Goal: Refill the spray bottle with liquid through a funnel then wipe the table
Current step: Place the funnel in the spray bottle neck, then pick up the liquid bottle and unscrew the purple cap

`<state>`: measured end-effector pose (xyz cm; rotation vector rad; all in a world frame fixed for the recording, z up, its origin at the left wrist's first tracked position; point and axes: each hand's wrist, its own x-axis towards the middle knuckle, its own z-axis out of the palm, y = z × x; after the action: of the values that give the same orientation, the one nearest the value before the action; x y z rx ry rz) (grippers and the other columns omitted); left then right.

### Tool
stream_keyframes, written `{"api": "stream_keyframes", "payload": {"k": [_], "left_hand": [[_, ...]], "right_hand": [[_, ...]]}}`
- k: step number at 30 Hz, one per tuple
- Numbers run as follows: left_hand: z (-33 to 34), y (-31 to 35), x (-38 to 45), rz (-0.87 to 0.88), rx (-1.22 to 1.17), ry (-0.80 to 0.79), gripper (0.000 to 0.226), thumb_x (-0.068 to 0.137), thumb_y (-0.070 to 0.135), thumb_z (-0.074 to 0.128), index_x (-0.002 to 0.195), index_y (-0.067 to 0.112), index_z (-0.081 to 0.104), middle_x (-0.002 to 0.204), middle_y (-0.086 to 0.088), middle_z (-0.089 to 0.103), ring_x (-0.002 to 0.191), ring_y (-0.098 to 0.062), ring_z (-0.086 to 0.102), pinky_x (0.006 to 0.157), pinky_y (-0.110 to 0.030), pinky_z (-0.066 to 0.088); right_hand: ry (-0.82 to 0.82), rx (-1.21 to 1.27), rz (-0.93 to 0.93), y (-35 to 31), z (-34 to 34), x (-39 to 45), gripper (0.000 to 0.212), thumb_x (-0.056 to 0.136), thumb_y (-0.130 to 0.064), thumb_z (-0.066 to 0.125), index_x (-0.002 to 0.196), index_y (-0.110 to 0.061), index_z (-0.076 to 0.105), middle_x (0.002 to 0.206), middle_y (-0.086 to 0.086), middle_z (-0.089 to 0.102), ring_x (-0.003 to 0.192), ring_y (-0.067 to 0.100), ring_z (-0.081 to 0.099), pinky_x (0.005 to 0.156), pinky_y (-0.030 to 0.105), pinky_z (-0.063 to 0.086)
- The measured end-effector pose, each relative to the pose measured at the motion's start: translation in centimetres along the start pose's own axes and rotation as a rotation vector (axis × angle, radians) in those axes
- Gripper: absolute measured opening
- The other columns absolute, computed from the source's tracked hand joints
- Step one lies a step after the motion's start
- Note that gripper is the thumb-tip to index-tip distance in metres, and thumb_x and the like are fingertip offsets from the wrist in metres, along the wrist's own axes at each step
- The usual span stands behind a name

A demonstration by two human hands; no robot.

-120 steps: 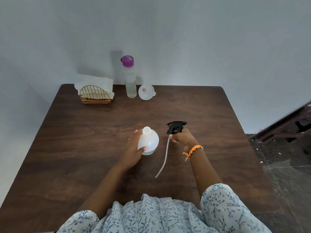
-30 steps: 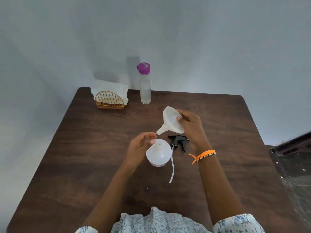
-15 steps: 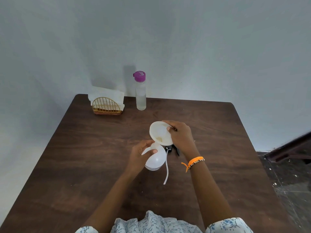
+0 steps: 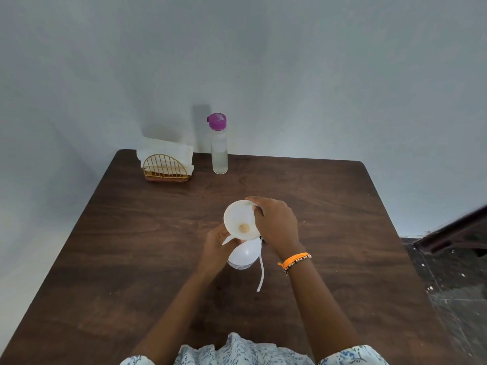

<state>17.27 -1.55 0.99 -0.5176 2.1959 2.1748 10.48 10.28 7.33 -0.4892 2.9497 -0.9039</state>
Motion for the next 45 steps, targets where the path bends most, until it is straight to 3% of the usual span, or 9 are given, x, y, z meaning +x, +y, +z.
{"api": "stream_keyframes", "payload": {"k": [6, 10, 14, 20, 25, 31, 39, 42, 45], "left_hand": [[-0.1, -0.3, 0.1, -0.005, -0.004, -0.012, 0.021, 0.082, 0.005, 0.065, 0.102, 0.011, 0.064, 0.102, -0.010, 0.069, 0.100, -0.025, 0.064, 0.094, -0.045, 0.049], [-0.4, -0.5, 0.1, 0.040, 0.057, 0.009, 0.019, 0.084, 0.014, 0.065, 0.102, 0.019, 0.067, 0.103, 0.000, 0.070, 0.098, -0.018, 0.066, 0.092, -0.044, 0.052], [-1.1, -0.8, 0.2, 0.068, 0.087, -0.032, 0.045, 0.073, 0.033, 0.069, 0.114, 0.015, 0.065, 0.116, -0.004, 0.068, 0.109, -0.024, 0.063, 0.094, -0.047, 0.050], [-2.4, -0.6, 1.2, -0.018, 0.066, 0.026, 0.032, 0.084, -0.003, 0.060, 0.106, 0.020, 0.062, 0.107, 0.006, 0.068, 0.104, -0.013, 0.063, 0.080, -0.016, 0.053], [-3.3, 0.3, 3.8, -0.080, 0.117, 0.117, 0.026, 0.088, 0.006, 0.058, 0.108, 0.022, 0.063, 0.111, 0.007, 0.067, 0.103, -0.009, 0.062, 0.092, -0.032, 0.051], [-4.0, 3.3, 8.8, -0.033, 0.148, 0.169, 0.028, 0.091, 0.005, 0.052, 0.114, 0.021, 0.058, 0.110, 0.003, 0.063, 0.106, -0.009, 0.058, 0.084, -0.016, 0.044], [-5.1, 4.6, 15.2, -0.097, 0.092, 0.266, 0.032, 0.092, 0.007, 0.051, 0.122, 0.018, 0.054, 0.115, 0.005, 0.060, 0.102, -0.004, 0.056, 0.082, -0.013, 0.041], [-5.4, 4.6, 16.8, -0.142, 0.099, 0.295, 0.033, 0.092, 0.007, 0.051, 0.123, 0.019, 0.053, 0.116, 0.007, 0.058, 0.105, -0.006, 0.054, 0.090, -0.022, 0.042], [-5.8, 4.3, 17.5, -0.156, 0.097, 0.302, 0.033, 0.092, 0.006, 0.050, 0.121, 0.020, 0.053, 0.114, 0.008, 0.058, 0.102, -0.004, 0.054, 0.086, -0.019, 0.042]], "right_hand": [[-0.005, -0.005, -0.002, 0.0, -0.1, 0.1, 0.033, 0.095, -0.020, 0.043, 0.124, -0.023, 0.058, 0.121, 0.000, 0.065, 0.102, 0.017, 0.061, 0.079, 0.023, 0.049], [-0.028, 0.047, 0.004, 0.4, 0.0, 0.1, 0.030, 0.094, -0.020, 0.046, 0.122, -0.019, 0.059, 0.119, 0.002, 0.065, 0.100, 0.018, 0.061, 0.080, 0.025, 0.050], [-0.061, 0.151, -0.014, 1.0, 0.1, 0.3, 0.027, 0.094, -0.025, 0.048, 0.116, -0.017, 0.061, 0.115, 0.001, 0.065, 0.096, 0.012, 0.058, 0.078, 0.019, 0.046], [-0.085, 0.576, 0.103, 1.3, -1.3, 1.8, 0.024, 0.097, -0.026, 0.041, 0.102, -0.017, 0.063, 0.093, 0.000, 0.064, 0.086, 0.014, 0.058, 0.075, 0.025, 0.046], [-0.208, 0.681, 0.088, 1.8, -1.3, 5.7, 0.021, 0.096, -0.016, 0.045, 0.108, -0.011, 0.062, 0.092, 0.002, 0.063, 0.074, 0.007, 0.056, 0.060, 0.005, 0.042], [-0.295, 0.548, 0.026, 1.6, 1.3, 13.0, 0.014, 0.089, -0.015, 0.058, 0.100, -0.023, 0.062, 0.082, -0.006, 0.062, 0.073, 0.007, 0.058, 0.072, 0.021, 0.043], [-0.256, 0.529, -0.006, 0.4, 6.6, 21.6, 0.057, 0.083, -0.018, 0.067, 0.133, -0.015, 0.039, 0.131, 0.000, 0.048, 0.115, 0.013, 0.048, 0.096, 0.029, 0.042], [-0.215, 0.549, -0.014, 0.2, 8.4, 23.7, 0.066, 0.080, -0.018, 0.070, 0.135, -0.015, 0.034, 0.137, 0.000, 0.044, 0.116, 0.009, 0.041, 0.093, 0.026, 0.038], [-0.194, 0.532, -0.063, -0.2, 9.6, 24.8, 0.064, 0.075, -0.016, 0.074, 0.129, -0.012, 0.039, 0.129, 0.003, 0.051, 0.113, 0.013, 0.047, 0.087, 0.025, 0.038]]}}
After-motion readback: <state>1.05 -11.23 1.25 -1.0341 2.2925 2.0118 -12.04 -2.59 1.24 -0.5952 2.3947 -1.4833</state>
